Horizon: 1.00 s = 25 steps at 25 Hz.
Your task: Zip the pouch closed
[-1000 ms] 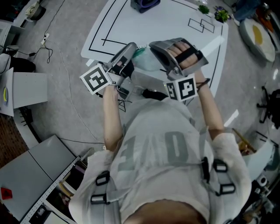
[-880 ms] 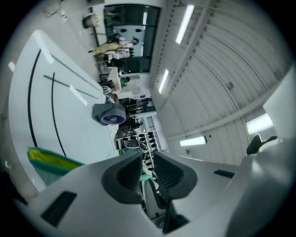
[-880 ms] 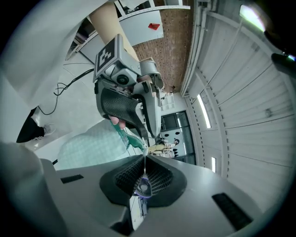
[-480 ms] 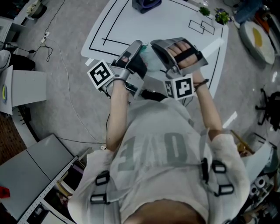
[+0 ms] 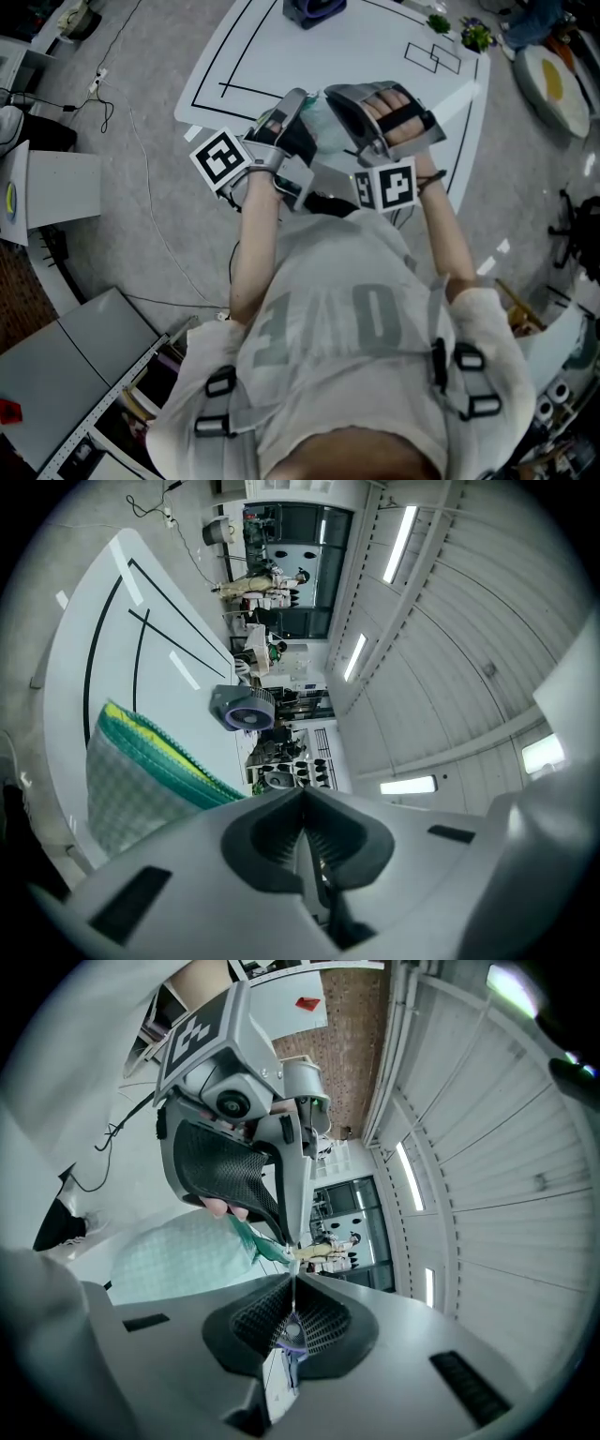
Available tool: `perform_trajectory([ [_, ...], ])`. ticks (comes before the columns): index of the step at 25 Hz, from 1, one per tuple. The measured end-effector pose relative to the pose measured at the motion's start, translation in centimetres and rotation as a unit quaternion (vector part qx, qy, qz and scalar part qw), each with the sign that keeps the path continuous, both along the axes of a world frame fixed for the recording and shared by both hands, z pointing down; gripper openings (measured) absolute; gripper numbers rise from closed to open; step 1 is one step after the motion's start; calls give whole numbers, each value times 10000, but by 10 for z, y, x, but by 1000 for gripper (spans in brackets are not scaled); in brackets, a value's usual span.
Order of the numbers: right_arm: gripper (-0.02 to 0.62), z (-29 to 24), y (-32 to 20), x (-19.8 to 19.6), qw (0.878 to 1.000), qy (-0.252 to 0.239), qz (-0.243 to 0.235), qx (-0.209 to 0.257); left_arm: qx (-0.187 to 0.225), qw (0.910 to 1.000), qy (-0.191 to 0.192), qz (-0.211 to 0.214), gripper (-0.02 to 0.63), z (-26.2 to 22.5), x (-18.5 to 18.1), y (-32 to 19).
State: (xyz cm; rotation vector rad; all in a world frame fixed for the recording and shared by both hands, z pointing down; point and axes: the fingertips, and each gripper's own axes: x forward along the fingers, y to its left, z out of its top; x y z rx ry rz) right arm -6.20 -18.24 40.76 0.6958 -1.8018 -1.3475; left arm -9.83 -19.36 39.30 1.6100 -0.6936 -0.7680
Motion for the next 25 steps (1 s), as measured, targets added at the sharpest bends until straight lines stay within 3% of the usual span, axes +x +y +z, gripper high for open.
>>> perform_trajectory([
  [19, 17, -17, -24, 59, 9948, -470, 901, 45, -163, 9939, -556, -942, 6, 24, -68, -11],
  [25, 17, -14, -26, 72, 9937, -439, 1031, 25, -212, 9929, -651, -974, 6, 28, -69, -14],
])
